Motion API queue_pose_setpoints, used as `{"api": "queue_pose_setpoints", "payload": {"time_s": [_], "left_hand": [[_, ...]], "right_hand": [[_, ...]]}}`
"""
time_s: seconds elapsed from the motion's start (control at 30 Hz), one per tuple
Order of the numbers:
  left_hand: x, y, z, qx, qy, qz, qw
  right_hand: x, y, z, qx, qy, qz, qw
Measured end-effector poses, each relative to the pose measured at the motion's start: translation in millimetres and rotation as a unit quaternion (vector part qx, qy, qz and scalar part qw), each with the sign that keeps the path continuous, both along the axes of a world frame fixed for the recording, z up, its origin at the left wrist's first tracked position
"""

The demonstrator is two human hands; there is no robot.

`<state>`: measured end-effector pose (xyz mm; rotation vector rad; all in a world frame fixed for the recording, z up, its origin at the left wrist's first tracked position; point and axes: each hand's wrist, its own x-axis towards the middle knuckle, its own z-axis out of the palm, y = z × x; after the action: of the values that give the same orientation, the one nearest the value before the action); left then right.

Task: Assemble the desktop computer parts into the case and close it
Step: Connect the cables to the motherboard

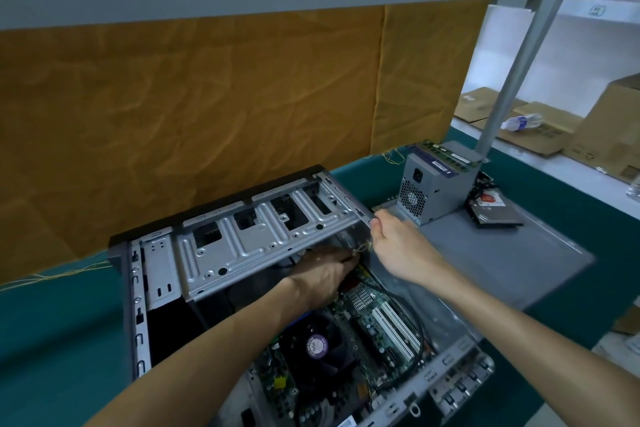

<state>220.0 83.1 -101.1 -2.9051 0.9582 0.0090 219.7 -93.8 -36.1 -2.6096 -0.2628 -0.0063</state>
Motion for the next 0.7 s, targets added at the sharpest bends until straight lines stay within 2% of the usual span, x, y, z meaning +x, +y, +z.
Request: {"api": "queue_pose_setpoints", "payload": {"time_s": [0.17, 0.3, 0.53, 0.7], "left_hand": [[5.1, 2.4, 6.8, -0.02, 0.031, 0.0, 0.999], [2.1, 0.2, 8.9, 0.065, -0.007, -0.009, 0.998], [-3.6, 10.5, 10.7, -0.002, 0.056, -0.007, 0.998], [-17.4, 25.4, 22.1, -0.107, 0.136, 0.044, 0.984]], "right_hand": [[-1.7, -1.0, -0.2, 0.003, 0.006, -0.003, 1.0], [-2.5, -1.6, -0.3, -0.003, 0.006, -0.001, 1.0], [-7.5, 2.4, 9.0, -0.063, -0.012, 0.01, 0.998], [-13.0, 6.2, 11.3, -0.138, -0.042, -0.006, 0.99]]}}
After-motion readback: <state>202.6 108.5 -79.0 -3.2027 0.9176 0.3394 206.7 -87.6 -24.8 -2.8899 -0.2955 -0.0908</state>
